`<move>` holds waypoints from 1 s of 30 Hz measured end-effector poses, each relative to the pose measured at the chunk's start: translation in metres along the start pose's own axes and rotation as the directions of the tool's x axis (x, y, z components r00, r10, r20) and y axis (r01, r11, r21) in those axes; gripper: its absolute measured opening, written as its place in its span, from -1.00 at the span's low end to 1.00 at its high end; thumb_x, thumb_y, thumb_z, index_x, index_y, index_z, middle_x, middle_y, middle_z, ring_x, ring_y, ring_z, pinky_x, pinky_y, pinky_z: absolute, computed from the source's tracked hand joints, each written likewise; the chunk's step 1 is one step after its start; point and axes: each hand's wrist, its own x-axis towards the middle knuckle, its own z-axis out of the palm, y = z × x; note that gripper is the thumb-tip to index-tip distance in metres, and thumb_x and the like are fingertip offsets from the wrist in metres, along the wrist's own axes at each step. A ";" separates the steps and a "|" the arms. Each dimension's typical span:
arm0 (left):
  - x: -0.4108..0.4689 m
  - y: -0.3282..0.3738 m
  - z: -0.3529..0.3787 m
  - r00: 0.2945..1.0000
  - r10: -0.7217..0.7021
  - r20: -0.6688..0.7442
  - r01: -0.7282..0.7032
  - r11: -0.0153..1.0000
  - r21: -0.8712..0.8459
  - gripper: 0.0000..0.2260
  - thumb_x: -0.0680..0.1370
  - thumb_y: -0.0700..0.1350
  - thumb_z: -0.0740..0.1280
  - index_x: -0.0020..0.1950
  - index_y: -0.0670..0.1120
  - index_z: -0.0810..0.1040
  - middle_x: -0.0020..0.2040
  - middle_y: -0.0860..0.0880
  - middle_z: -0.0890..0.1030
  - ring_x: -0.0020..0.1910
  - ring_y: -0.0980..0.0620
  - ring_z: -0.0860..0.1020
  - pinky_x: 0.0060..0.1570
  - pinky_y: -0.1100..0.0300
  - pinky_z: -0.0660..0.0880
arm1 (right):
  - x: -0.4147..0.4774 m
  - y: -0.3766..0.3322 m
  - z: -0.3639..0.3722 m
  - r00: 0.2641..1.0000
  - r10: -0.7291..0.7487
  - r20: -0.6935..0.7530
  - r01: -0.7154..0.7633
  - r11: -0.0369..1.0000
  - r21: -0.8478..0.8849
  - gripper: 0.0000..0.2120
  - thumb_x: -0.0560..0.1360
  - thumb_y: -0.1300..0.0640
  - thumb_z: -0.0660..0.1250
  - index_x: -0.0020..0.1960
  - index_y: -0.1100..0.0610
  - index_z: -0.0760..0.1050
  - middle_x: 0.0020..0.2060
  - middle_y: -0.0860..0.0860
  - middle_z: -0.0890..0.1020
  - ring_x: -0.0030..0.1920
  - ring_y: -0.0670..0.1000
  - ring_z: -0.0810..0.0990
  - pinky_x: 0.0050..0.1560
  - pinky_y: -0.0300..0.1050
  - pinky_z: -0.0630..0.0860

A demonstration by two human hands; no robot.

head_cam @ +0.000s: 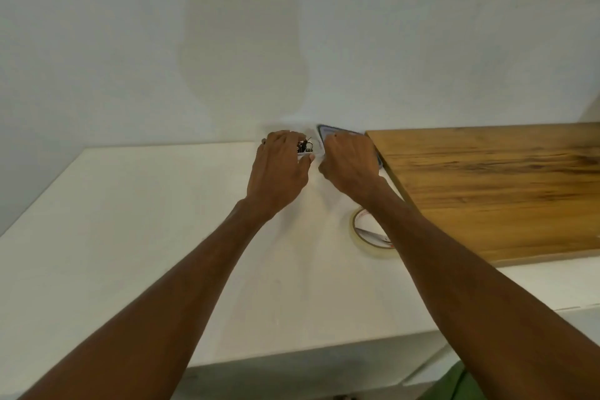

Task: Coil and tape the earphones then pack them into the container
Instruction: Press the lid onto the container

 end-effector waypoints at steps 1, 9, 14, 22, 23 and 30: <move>0.001 -0.001 0.000 1.000 -0.022 -0.005 0.022 0.999 -0.028 -0.69 0.59 -0.05 0.34 0.30 -0.13 0.51 0.27 -0.07 0.57 0.33 -0.03 0.43 0.28 0.09 0.36 | 0.001 0.003 -0.004 0.999 0.029 -0.036 -0.028 1.000 0.009 -0.91 0.45 0.17 0.38 -0.18 0.17 0.50 -0.32 0.04 0.55 -0.39 0.02 0.47 -0.36 -0.14 0.37; 0.010 0.002 -0.001 0.979 -0.195 -0.064 0.174 0.954 -0.245 -0.70 0.63 0.01 0.27 0.31 -0.10 0.54 0.23 -0.03 0.62 0.28 0.02 0.50 0.11 0.27 0.37 | 0.014 0.022 -0.050 0.843 0.471 -0.261 -0.271 0.791 0.549 -0.82 0.36 0.14 0.34 -0.17 0.26 0.49 -0.24 0.12 0.59 -0.23 0.11 0.59 -0.24 -0.02 0.50; 0.023 0.015 -0.020 0.911 -0.409 -0.059 0.332 0.808 -0.487 -0.58 0.63 0.21 0.15 0.12 -0.08 0.60 0.10 -0.05 0.68 0.13 -0.03 0.62 0.17 0.06 0.51 | 0.031 0.008 -0.076 0.758 0.651 -0.037 -0.099 0.170 0.980 -0.75 0.35 0.17 0.47 -0.34 0.21 0.43 -0.34 0.15 0.62 -0.28 0.07 0.70 -0.22 0.03 0.66; 0.040 -0.015 -0.039 0.777 -0.628 -0.049 0.513 0.677 -0.528 -0.78 0.54 -0.10 0.38 -0.03 -0.28 0.63 -0.08 -0.23 0.67 -0.18 -0.10 0.67 -0.17 0.10 0.63 | 0.021 -0.007 -0.032 0.802 0.403 0.440 -0.383 -0.217 0.898 -0.66 0.48 0.21 0.42 0.20 0.27 0.44 -0.14 0.19 0.66 -0.39 0.11 0.68 -0.20 0.00 0.68; 0.039 -0.018 -0.034 0.782 -0.622 -0.047 0.543 0.716 -0.439 -0.73 0.54 -0.08 0.37 -0.01 -0.32 0.61 -0.05 -0.26 0.66 -0.08 -0.18 0.65 -0.08 0.06 0.61 | 0.022 -0.005 -0.025 0.798 0.439 0.412 -0.428 -0.066 0.901 -0.65 0.47 0.17 0.42 0.21 0.22 0.45 -0.10 0.18 0.67 -0.39 0.08 0.68 -0.17 0.01 0.68; 0.031 -0.011 -0.014 0.849 -0.520 -0.093 0.518 0.854 -0.046 -0.74 0.64 -0.06 0.24 0.08 -0.27 0.51 0.14 -0.24 0.49 -0.02 -0.09 0.54 -0.12 0.22 0.32 | 0.019 -0.017 0.004 0.846 0.506 0.171 -0.474 0.564 0.676 -0.78 0.52 0.11 0.34 -0.18 0.26 0.59 -0.40 0.02 0.58 -0.46 -0.14 0.45 -0.38 -0.21 0.43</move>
